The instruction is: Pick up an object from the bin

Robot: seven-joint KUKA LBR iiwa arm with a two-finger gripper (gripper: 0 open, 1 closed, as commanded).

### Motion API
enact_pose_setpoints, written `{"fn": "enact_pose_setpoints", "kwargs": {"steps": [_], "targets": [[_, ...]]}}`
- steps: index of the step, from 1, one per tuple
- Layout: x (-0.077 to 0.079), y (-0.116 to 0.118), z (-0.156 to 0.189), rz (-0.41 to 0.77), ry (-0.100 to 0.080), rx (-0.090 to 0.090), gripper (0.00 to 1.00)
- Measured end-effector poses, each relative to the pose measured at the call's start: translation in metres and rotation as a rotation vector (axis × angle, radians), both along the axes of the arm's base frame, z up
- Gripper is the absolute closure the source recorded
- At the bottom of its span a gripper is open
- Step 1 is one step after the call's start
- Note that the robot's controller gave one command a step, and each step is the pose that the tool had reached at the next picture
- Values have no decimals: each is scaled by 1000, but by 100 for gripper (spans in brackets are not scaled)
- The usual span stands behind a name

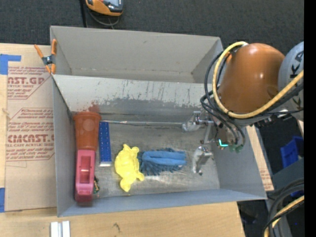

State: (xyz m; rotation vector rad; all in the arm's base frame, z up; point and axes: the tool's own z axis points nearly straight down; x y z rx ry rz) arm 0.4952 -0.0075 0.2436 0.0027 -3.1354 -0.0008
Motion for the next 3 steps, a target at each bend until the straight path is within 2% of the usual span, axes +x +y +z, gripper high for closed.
{"fn": "enact_pose_setpoints", "kwargs": {"steps": [1,2,3], "targets": [[1,0,3,0,-7,0,0],[-4,22,-160,-77,-1,1,100],[-3,22,-159,-76,-4,0,100]]}}
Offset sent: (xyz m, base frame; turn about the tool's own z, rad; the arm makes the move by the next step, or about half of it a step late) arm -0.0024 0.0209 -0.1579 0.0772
